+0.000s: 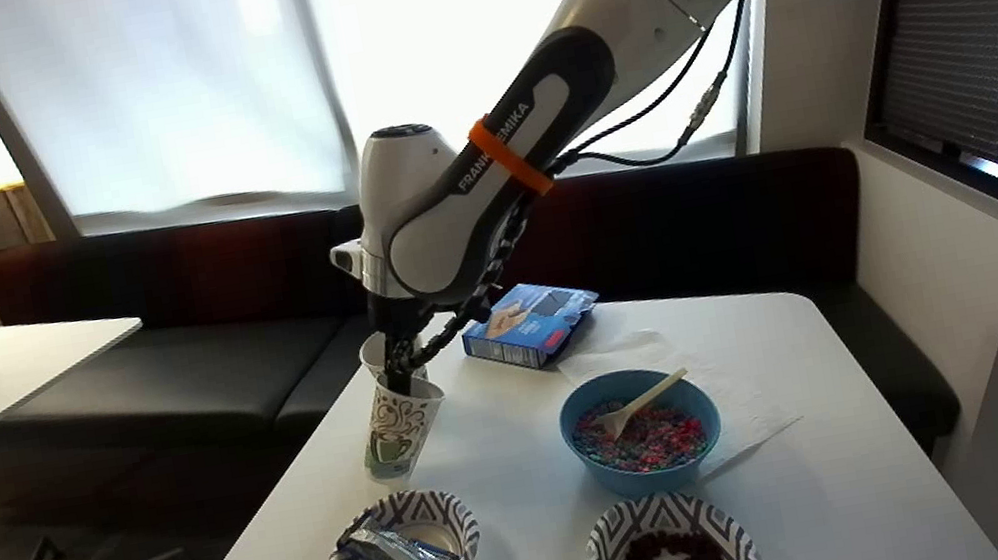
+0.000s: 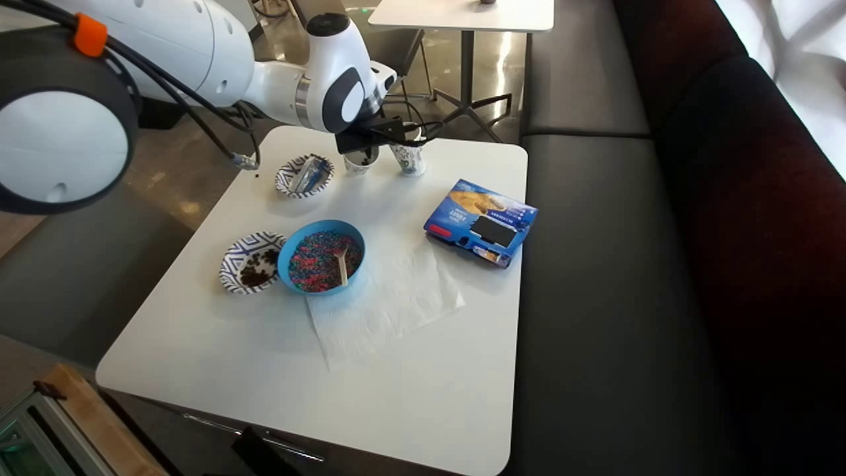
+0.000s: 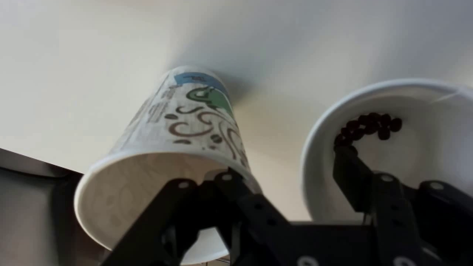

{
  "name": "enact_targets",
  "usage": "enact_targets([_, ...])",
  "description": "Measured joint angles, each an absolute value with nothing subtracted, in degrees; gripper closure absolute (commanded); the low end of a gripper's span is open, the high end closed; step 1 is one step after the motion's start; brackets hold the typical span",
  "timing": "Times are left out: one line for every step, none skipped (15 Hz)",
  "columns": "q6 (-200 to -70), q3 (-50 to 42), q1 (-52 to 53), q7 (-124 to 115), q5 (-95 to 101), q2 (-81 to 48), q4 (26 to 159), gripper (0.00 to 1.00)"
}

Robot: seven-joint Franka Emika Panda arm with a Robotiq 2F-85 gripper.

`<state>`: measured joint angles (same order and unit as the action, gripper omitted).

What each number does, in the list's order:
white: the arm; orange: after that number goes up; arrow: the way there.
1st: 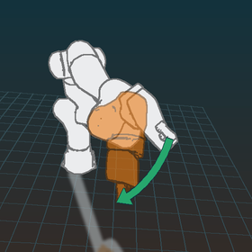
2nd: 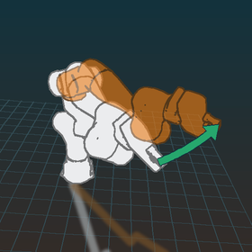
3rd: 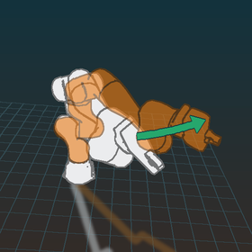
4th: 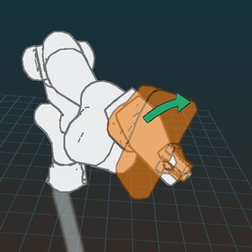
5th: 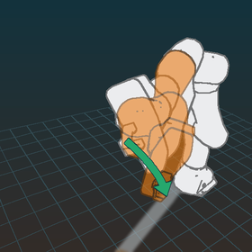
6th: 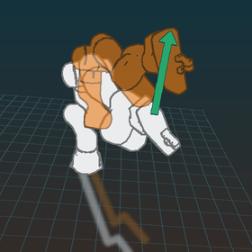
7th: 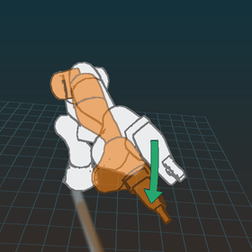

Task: Move the blue bowl and the paper cups to the front

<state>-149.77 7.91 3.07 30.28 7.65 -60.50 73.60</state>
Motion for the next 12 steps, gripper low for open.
enact_targets([-150.1,8.0,3.1,30.3,7.7,-60.4,73.9,0.38])
enact_targets([-150.4,8.2,3.2,30.3,7.7,-60.4,74.1,0.37])
enact_targets([-150.8,8.3,3.2,30.3,7.7,-60.4,74.3,0.38])
enact_targets([-151.3,8.5,3.3,30.2,7.7,-60.4,74.4,0.34])
enact_targets([-151.8,8.7,3.3,30.2,7.7,-60.4,74.6,0.34])
enact_targets([-152.4,9.0,3.4,30.2,7.7,-60.4,74.9,0.34])
enact_targets([-153.0,9.2,3.4,30.1,7.7,-60.4,75.2,0.33])
enact_targets([-153.7,9.3,3.5,30.0,7.7,-60.3,75.5,0.38])
enact_targets([-154.2,9.4,3.6,29.8,7.7,-60.3,75.7,0.41])
enact_targets([-154.7,9.4,3.7,29.7,7.7,-60.3,75.8,0.45])
enact_targets([-155.2,9.4,3.8,29.5,7.7,-60.3,76.0,0.46])
enact_targets([-155.7,9.5,3.9,29.4,7.7,-60.3,76.2,0.54])
